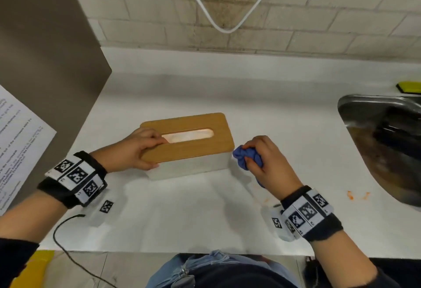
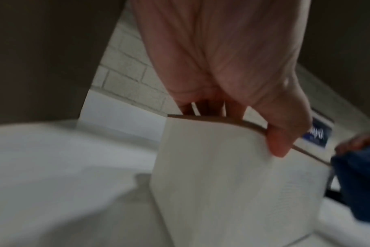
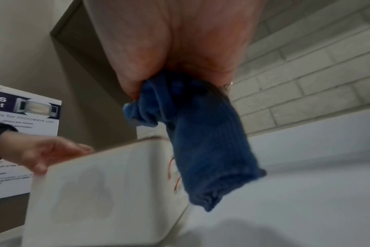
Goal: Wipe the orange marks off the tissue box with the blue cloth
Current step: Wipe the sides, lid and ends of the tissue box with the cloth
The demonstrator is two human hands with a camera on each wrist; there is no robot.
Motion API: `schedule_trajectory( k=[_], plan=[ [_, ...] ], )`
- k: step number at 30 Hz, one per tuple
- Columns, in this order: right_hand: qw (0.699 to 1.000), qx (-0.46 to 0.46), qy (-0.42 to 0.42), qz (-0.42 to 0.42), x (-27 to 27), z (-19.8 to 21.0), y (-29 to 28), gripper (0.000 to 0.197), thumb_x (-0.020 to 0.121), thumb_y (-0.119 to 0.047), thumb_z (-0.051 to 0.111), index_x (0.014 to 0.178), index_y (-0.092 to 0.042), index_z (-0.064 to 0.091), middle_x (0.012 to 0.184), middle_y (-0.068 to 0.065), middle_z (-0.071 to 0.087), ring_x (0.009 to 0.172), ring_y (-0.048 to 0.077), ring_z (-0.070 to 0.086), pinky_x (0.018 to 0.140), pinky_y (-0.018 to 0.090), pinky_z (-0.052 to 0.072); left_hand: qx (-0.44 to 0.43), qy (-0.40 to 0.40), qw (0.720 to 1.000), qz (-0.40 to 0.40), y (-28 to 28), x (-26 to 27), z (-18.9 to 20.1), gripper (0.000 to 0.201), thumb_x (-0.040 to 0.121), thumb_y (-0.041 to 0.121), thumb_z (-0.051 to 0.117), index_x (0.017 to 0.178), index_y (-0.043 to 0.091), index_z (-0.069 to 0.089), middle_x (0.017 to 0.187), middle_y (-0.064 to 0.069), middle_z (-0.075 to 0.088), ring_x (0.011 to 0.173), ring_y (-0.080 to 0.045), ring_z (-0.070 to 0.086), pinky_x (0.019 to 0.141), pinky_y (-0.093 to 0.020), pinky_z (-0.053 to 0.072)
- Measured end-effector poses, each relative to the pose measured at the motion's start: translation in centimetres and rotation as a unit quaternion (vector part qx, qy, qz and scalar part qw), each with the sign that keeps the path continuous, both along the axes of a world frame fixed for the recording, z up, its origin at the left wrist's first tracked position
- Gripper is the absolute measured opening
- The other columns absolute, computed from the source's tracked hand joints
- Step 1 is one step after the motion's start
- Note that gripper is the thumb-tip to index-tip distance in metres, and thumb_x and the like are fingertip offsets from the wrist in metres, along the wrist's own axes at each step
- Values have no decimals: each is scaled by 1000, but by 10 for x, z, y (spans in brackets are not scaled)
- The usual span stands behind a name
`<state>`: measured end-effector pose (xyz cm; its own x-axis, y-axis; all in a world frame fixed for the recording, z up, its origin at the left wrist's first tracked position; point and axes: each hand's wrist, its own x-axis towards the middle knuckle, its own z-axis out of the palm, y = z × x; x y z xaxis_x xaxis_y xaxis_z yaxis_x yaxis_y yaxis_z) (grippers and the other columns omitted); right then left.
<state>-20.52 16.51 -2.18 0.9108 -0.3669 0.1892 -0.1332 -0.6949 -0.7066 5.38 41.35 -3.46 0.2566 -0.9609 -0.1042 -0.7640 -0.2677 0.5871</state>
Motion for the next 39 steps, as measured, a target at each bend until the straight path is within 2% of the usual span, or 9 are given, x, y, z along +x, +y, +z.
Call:
schedule_trajectory(
  k=[3,8,12,21,25,28,30,34,39],
  plan=[
    [1000,-18,1,-4,0,-1,-2,15,82,-17,52,95,-17,59,91,-18,46,86,-6,50,74,1,35,21,-68,997,-11,11,14,3,59,67,46,57,124,42,45,119,34,38,110,2,32,102,-16,21],
    [998,-54,14,-8,-2,-7,0,30,80,-34,41,97,-19,61,95,-7,50,86,12,52,76,17,42,60,-214,971,89,-14,-21,16,77,62,57,51,130,22,46,133,-4,46,129,-24,31,113,-40,13],
    [996,-82,40,0,0,-10,0,29,81,-34,42,98,-21,61,96,1,56,86,20,55,76,37,49,0,-179,971,158,-75,-100,0,79,68,63,62,128,16,43,127,-6,47,119,-25,39,102,-38,30],
    [997,-78,27,10,-1,-15,-3,28,83,-34,40,99,-22,60,99,1,56,87,21,54,77,42,49,-50,-214,938,267,-97,-119,-14,75,72,69,38,109,8,57,107,-12,60,105,-31,55,89,-35,20],
    [997,-52,-44,-29,4,4,-2,23,86,-32,41,104,-25,54,108,2,52,95,21,52,84,40,47,-155,-103,943,276,-79,-99,21,67,71,66,38,117,19,52,118,8,49,113,-11,40,92,-26,13],
    [989,-8,-139,-59,21,28,6,20,88,-26,45,106,-21,52,111,-2,45,103,20,49,91,27,40,-240,32,939,243,-61,-77,36,37,74,54,42,107,43,54,114,19,54,111,-13,48,102,-39,28],
    [979,17,-192,-66,39,42,16,21,89,-24,47,108,-19,52,113,-3,41,107,19,47,94,20,36,-270,105,932,219,-53,-66,38,25,75,49,42,95,52,57,100,25,59,102,-5,53,94,-28,38],
    [980,-6,-194,-44,81,53,55,25,90,-29,42,109,-18,55,117,2,50,107,20,45,95,30,33,-288,228,905,215,-50,-57,46,33,67,50,42,88,29,58,91,7,58,79,6,55,71,-11,40],
    [983,-37,-164,-77,100,54,83,29,92,-29,35,109,-20,57,121,2,51,107,16,36,89,24,23,-263,289,888,241,-46,-34,39,42,63,54,44,89,23,58,89,1,61,71,2,59,66,-16,44]
  ],
)
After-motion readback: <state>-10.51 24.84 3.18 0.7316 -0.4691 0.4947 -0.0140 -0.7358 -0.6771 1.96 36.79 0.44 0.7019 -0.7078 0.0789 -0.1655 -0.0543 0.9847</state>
